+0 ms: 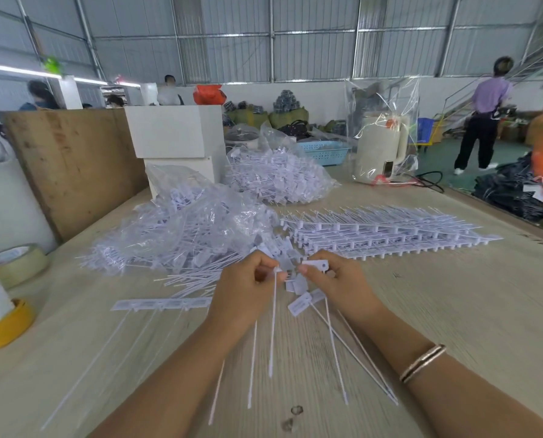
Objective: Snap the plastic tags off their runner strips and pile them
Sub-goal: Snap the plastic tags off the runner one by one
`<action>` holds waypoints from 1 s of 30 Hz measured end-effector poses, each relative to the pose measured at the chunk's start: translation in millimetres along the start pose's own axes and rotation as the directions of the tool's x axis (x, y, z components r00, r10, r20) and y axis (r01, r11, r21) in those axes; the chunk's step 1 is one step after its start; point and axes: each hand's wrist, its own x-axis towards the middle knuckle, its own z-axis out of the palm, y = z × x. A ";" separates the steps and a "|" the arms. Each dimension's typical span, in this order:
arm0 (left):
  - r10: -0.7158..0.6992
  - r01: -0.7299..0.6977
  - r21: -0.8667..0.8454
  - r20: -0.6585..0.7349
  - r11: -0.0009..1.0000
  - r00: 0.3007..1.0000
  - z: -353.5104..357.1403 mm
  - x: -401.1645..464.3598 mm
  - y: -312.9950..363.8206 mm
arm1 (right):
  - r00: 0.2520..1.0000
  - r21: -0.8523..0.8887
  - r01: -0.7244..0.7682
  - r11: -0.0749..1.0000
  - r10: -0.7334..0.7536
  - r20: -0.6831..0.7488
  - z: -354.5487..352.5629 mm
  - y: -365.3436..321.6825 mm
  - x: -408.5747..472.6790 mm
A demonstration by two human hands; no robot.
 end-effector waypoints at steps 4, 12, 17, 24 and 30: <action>0.098 -0.102 0.190 0.027 0.976 0.995 2.6 -2.7 2.9 | 0.997 -0.315 -0.066 0.947 0.076 0.019 6.7 6.6 1.7; 0.211 -0.219 0.371 0.063 0.902 0.975 3.1 -4.6 4.4 | 0.998 -0.470 -0.057 0.881 0.054 -0.019 6.6 1.9 -0.1; 0.288 -0.313 0.401 0.123 0.861 0.950 8.1 -8.1 7.3 | 0.999 -0.382 0.012 0.924 0.009 0.053 11.8 -7.3 -5.3; 0.277 -0.326 0.378 0.180 0.867 0.944 8.2 -11.2 10.2 | 0.995 -0.322 0.012 0.947 0.020 0.095 14.0 -10.1 -5.7; 0.213 -0.304 0.469 0.237 0.829 0.948 -1.6 -7.9 11.5 | 0.992 -0.186 -0.095 0.978 0.109 0.069 8.3 -5.6 -2.2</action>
